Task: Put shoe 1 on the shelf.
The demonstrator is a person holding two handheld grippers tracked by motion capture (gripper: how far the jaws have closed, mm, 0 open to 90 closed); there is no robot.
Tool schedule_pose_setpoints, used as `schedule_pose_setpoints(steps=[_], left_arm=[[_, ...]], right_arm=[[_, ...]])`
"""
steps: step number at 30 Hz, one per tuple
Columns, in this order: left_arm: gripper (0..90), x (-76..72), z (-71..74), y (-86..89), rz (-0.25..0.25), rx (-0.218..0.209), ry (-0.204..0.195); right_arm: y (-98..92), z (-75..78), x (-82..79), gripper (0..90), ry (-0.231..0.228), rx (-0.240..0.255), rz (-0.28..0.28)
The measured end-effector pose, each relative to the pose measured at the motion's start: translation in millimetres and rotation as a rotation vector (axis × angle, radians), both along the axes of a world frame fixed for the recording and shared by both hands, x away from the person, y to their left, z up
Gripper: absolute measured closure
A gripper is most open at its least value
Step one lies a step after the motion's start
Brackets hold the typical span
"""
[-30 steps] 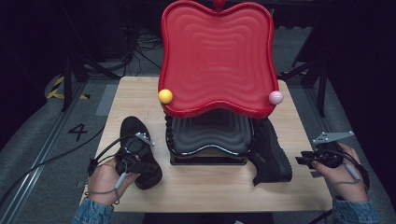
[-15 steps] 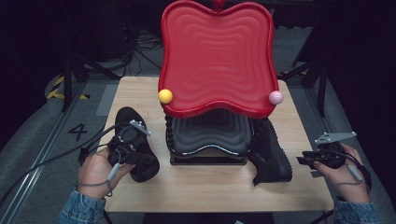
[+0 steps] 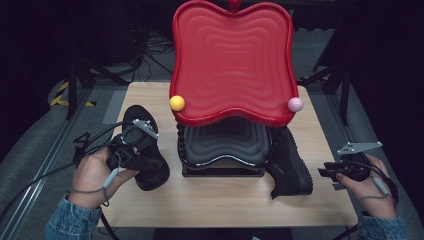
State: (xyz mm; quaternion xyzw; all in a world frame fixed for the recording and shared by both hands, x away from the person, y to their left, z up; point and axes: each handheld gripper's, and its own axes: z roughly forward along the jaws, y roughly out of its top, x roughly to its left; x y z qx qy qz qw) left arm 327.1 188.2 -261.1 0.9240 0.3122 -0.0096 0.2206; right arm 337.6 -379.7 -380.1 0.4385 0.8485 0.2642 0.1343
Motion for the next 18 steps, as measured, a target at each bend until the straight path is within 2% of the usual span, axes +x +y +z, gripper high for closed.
schedule_pose_setpoints(steps=[10,18], left_arm=[[85.2,-5.3,26.9,-2.3,-0.048,0.016,-0.022],[85.4,-8.3,59.7,-4.8,-0.091,0.039,-0.07]], right_arm=[[-0.2,-0.5,-2.7,63.7,0.0,-0.005,0.003],[-2.0,1.0,-8.3,63.7,-0.005,-0.009,-0.001]])
